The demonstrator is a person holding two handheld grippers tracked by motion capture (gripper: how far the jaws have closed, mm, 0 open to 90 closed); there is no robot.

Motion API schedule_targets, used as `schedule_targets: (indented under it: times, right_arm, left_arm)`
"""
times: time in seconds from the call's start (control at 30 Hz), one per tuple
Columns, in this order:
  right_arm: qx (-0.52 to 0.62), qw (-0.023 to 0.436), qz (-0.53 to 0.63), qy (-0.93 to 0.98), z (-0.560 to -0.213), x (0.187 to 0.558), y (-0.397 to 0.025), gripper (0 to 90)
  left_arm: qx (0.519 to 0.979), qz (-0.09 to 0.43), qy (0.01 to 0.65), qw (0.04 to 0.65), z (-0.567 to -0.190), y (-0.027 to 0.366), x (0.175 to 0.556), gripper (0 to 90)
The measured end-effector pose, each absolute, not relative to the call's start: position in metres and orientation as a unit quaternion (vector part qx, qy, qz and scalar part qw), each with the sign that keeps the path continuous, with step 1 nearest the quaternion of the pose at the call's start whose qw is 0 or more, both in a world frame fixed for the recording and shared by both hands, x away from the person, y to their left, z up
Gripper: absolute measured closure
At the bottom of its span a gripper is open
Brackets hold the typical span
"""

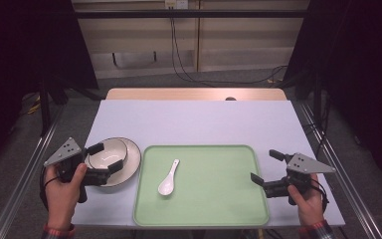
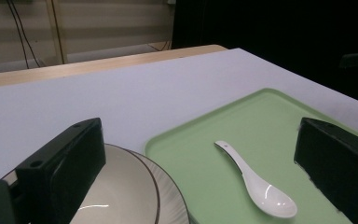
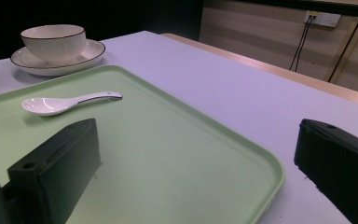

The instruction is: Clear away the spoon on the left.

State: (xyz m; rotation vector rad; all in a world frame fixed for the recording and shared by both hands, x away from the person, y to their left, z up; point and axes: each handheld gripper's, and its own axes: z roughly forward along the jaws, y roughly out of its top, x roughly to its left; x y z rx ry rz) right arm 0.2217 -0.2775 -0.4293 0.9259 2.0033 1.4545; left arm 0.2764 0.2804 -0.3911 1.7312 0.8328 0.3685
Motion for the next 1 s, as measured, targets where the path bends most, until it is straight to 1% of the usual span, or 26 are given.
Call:
schedule_targets:
  times: [0.27,0.43,0.5,0.63,0.77,1.0]
  right_arm:
    - [0.342,0.245,0.532,0.735,-0.430,0.222,-0.277,0.1]
    - [0.342,0.247,0.532,0.735,-0.430,0.222,-0.277,0.1]
    - [0.341,0.248,0.531,0.735,-0.430,0.222,-0.277,0.0]
    - [0.340,0.241,0.532,0.737,-0.430,0.222,-0.279,0.1]
    - [0.344,0.247,0.530,0.734,-0.431,0.222,-0.278,0.0]
    - [0.342,0.240,0.529,0.739,-0.432,0.222,-0.279,0.1]
  left_arm:
    - [0.733,0.168,0.355,0.555,-0.391,0.288,0.275,2.1]
    - [0.736,0.163,0.349,0.557,-0.392,0.293,0.275,2.2]
    - [0.735,0.171,0.355,0.553,-0.392,0.294,0.274,2.2]
    - [0.733,0.169,0.360,0.551,-0.393,0.296,0.274,2.5]
    - [0.734,0.168,0.360,0.551,-0.394,0.298,0.275,2.6]
    - [0.735,0.168,0.361,0.549,-0.395,0.299,0.275,2.6]
